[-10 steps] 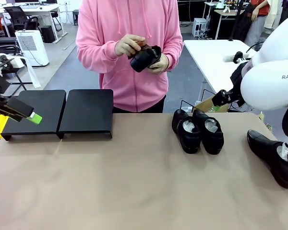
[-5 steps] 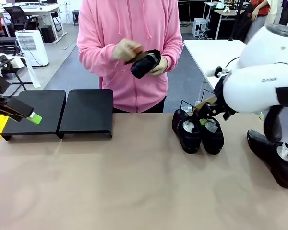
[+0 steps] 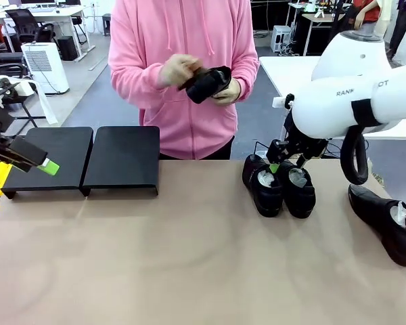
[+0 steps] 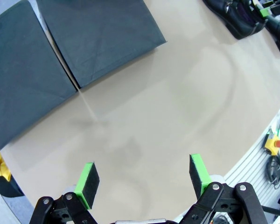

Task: Organize the shoes by placing them on the stand.
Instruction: Pick up one Shoe and place it in the middle of the table.

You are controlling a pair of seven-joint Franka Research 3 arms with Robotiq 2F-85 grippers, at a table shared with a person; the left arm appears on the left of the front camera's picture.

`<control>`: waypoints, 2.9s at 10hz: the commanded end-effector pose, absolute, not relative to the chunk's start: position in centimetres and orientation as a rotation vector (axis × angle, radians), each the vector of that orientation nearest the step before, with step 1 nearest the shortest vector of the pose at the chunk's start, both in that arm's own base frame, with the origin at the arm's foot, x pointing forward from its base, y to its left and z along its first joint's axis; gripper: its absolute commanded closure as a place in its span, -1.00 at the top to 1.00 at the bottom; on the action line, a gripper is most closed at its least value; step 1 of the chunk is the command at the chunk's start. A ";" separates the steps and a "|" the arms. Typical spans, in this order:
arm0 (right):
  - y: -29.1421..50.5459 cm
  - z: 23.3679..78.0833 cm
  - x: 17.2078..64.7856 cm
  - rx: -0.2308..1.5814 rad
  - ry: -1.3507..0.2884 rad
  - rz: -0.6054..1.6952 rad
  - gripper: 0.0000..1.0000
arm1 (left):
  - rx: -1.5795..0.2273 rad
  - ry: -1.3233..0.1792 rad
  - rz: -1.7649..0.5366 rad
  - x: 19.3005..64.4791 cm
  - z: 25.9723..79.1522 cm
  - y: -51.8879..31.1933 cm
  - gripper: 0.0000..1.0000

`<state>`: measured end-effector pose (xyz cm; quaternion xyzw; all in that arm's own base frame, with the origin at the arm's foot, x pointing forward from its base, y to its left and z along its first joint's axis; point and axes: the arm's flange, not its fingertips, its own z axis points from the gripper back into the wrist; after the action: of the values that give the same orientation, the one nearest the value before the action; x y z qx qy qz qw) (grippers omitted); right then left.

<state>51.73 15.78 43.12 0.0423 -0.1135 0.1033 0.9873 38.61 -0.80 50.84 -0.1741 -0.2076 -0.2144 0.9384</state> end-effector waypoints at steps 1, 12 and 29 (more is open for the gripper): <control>16.0 43.3 52.9 0.090 -0.249 0.124 0.05 | -0.373 -0.429 -0.447 38.6 50.8 -0.7 1.00; 17.1 38.0 57.1 0.097 -0.191 -0.010 0.05 | -0.373 -0.429 -0.447 38.6 50.8 -0.7 1.00; 17.1 35.0 58.1 0.052 -0.064 -0.004 -1.00 | -0.373 -0.429 -0.447 38.6 50.8 -0.7 1.00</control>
<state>57.73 16.39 35.08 0.0343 -0.0418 0.0021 0.9985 38.61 -0.80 50.84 -0.1741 -0.2075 -0.2144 0.9384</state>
